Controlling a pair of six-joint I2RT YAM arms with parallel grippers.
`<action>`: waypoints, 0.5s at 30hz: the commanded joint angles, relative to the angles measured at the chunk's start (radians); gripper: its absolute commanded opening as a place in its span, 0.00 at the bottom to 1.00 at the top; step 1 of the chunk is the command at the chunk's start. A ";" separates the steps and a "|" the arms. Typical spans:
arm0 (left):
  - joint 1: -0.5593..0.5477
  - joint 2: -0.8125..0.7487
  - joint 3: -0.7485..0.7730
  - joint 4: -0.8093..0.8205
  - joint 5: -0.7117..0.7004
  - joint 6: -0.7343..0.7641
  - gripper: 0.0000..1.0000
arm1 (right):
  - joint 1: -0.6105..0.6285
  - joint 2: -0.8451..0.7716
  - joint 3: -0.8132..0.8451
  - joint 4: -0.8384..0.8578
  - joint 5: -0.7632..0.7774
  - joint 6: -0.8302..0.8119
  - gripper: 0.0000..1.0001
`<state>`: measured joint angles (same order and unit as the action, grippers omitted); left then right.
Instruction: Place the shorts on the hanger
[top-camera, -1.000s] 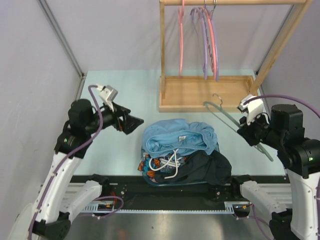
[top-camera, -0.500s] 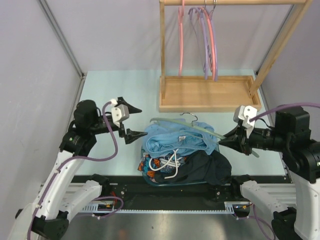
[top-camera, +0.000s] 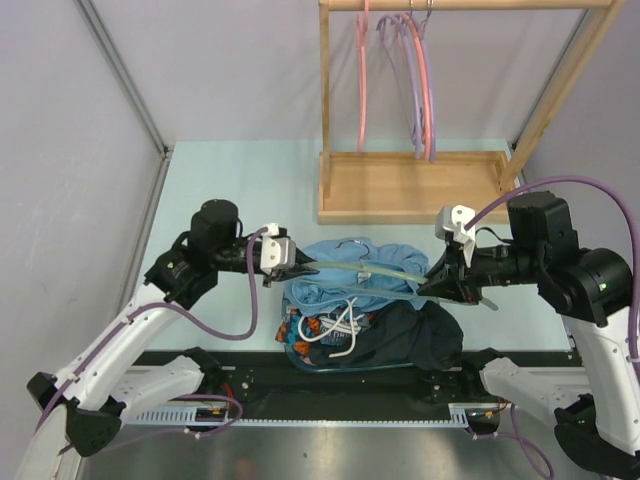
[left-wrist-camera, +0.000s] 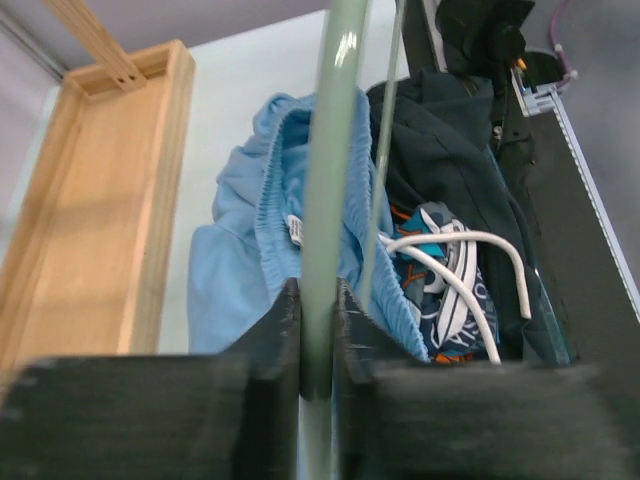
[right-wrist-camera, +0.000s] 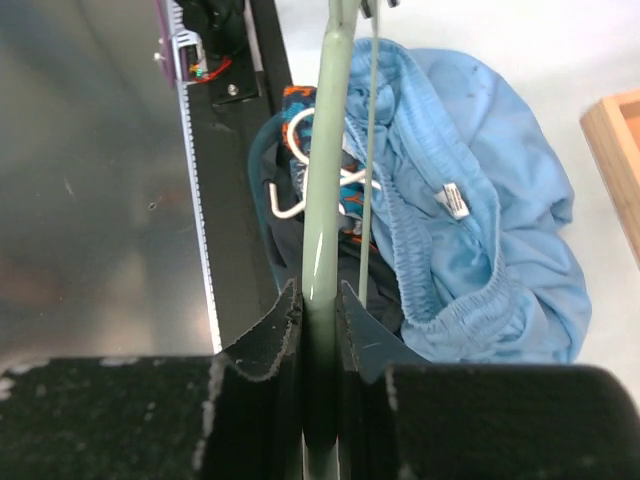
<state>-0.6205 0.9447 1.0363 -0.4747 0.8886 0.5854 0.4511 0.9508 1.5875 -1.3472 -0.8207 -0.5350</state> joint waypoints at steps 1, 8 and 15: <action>-0.016 0.017 0.047 0.005 0.000 -0.064 0.01 | 0.043 0.019 0.003 0.112 0.057 0.035 0.14; -0.018 -0.018 0.059 0.015 -0.114 -0.131 0.00 | 0.138 0.138 0.109 0.221 0.210 0.173 1.00; -0.057 -0.011 0.091 -0.019 -0.197 -0.091 0.00 | 0.253 0.313 0.261 0.224 0.238 0.162 0.98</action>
<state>-0.6502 0.9489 1.0714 -0.5163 0.7345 0.4797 0.6495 1.2236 1.7702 -1.1713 -0.6151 -0.3923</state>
